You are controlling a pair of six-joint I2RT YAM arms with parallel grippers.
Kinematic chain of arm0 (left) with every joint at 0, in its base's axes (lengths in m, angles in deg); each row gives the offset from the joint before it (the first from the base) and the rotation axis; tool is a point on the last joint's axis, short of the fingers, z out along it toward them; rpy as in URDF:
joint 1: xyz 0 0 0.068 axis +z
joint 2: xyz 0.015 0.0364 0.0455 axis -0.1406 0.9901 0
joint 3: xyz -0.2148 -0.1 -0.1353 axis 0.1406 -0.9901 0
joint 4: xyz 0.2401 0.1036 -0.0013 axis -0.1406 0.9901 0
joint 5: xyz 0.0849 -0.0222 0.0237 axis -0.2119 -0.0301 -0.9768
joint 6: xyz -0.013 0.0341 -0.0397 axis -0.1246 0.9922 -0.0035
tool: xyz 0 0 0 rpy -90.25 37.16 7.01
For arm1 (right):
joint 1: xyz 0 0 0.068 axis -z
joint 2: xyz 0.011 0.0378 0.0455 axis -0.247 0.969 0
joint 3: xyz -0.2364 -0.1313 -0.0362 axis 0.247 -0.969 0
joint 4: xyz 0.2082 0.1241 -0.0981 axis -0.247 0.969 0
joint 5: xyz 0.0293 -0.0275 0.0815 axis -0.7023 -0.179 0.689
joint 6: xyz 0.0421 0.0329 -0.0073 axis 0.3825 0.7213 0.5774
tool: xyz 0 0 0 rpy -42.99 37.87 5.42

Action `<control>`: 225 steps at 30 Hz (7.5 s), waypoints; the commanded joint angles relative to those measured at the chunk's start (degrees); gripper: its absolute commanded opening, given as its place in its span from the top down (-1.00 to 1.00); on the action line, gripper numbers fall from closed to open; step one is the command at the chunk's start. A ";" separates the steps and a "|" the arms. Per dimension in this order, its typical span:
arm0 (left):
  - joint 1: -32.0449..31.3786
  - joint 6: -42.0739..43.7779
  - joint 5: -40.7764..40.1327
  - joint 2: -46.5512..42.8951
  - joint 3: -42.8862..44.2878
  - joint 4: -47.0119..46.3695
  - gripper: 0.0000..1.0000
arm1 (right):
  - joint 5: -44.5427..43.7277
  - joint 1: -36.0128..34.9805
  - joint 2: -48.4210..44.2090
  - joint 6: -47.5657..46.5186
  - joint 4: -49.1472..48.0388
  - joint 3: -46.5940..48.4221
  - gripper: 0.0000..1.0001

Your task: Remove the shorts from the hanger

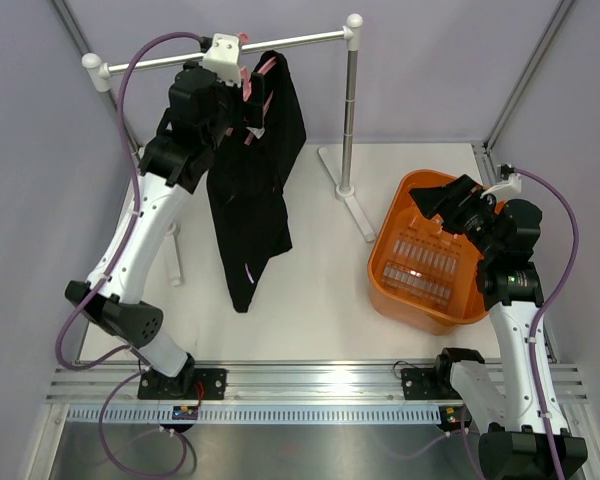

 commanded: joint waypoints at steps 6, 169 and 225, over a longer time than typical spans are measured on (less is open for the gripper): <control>1.50 1.07 3.98 6.49 6.72 -3.97 -0.74 | 0.39 0.26 0.56 -2.23 -0.05 2.96 -0.99; -27.76 -12.20 -25.11 -40.97 -33.10 2.80 1.00 | -86.97 -57.93 21.57 -60.86 1.61 63.61 1.00; 11.34 -13.60 9.08 7.10 15.51 9.83 1.00 | -44.87 -27.61 -5.41 -14.18 28.95 14.64 -0.68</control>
